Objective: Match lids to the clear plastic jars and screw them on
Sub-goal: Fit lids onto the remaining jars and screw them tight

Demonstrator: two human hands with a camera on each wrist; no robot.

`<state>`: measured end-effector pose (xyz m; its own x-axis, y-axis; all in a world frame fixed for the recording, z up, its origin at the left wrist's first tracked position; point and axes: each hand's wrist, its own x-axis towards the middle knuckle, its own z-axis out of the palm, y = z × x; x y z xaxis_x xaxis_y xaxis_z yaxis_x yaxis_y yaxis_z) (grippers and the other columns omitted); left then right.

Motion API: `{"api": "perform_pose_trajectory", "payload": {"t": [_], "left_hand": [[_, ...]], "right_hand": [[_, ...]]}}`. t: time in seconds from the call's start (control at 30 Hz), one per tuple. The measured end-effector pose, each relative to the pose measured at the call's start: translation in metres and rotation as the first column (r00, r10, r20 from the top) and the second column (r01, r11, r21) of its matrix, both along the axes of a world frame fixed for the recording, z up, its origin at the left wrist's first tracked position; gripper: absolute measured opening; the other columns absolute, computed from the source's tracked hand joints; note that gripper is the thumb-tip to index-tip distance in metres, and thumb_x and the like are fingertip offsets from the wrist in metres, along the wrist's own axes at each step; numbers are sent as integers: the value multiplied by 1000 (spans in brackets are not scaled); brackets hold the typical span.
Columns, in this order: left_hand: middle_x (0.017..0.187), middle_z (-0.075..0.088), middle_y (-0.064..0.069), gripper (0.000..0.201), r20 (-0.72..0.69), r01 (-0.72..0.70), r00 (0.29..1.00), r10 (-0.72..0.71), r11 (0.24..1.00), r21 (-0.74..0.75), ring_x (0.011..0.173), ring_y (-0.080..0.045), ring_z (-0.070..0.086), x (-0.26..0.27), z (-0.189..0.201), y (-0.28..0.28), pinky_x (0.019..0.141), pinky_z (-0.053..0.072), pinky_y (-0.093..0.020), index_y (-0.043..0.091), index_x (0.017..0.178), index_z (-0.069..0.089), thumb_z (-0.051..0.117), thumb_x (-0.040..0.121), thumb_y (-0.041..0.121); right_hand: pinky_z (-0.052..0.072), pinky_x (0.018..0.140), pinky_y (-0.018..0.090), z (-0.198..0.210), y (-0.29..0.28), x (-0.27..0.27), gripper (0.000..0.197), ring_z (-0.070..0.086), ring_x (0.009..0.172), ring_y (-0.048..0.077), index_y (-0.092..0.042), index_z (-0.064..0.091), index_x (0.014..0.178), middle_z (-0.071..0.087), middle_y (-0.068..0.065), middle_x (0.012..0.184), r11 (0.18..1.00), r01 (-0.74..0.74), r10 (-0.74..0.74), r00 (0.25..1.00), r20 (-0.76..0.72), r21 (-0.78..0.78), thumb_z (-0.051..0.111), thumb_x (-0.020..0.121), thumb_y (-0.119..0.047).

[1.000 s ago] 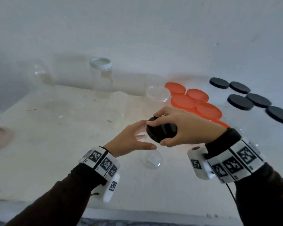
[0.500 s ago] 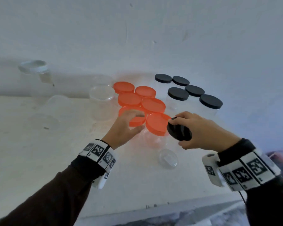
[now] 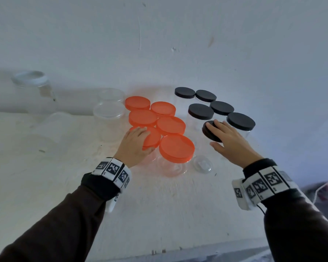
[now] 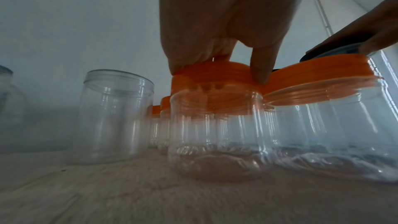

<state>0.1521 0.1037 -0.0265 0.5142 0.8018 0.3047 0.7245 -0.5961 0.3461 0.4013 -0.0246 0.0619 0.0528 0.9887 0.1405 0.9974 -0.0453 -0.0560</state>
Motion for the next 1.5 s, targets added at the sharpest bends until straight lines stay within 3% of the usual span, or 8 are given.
{"api": "perform_pose_trajectory", "payload": {"t": [0.47,0.67,0.83,0.9,1.0,1.1,1.33,1.5], "left_hand": [[155,16,-2,68,-46,49,998,-53,995,-85,144,-16,7,-3,13,-9,117,1,-36,13,145,27,56,89,39],[152,26,0,62,226,131,967,-115,990,-59,141,-12,15,-36,25,-27,117,6,-39,12,143,31,56,91,34],[139,45,2,56,326,75,943,-58,996,-39,130,-7,35,-101,29,-39,107,20,-15,16,135,45,50,87,43],[130,52,6,60,331,29,944,-13,999,-42,121,-3,42,-134,27,-42,101,24,-9,17,129,52,43,83,55],[120,58,9,60,320,-51,945,69,997,-65,113,-1,48,-189,23,-44,99,33,-18,20,119,59,37,80,59],[113,60,10,56,288,-152,943,169,985,-80,109,-4,52,-245,19,-45,97,38,-22,19,112,62,39,79,58],[119,59,5,60,138,-297,939,316,944,-142,113,-10,51,-357,10,-23,100,35,-24,18,115,60,38,78,59],[140,41,1,45,-17,-377,925,379,912,-164,132,-15,33,-408,5,13,104,26,-25,16,131,47,59,90,29]], "right_hand": [[10,115,48,-21,19,12,62,12,141,35,-15,21,147,21,12,152,996,49,-56,995,88,80,50,93,-25],[7,111,57,-7,17,-4,81,0,144,29,-17,-5,148,-2,4,157,979,171,-155,978,139,-108,43,91,-51],[20,111,48,15,21,-75,69,20,140,28,-12,22,146,20,9,153,995,-54,58,997,-41,88,54,90,-36],[36,94,38,22,27,-116,56,39,126,26,-14,35,139,37,6,143,970,-186,204,974,-103,159,55,88,-28],[39,75,32,20,40,-176,47,47,116,20,-21,40,132,45,-3,132,930,-331,354,924,-142,161,51,88,-32],[41,75,30,7,57,-229,47,46,119,15,-24,36,134,42,-7,134,903,-419,429,888,-165,92,48,91,-39],[39,99,39,-27,112,-321,52,40,124,23,-16,36,137,36,1,139,899,-439,426,863,-270,17,48,93,-40],[38,98,44,-35,147,-373,60,22,136,30,-22,23,145,8,2,154,933,-354,328,914,-240,-72,39,94,-50]]}}
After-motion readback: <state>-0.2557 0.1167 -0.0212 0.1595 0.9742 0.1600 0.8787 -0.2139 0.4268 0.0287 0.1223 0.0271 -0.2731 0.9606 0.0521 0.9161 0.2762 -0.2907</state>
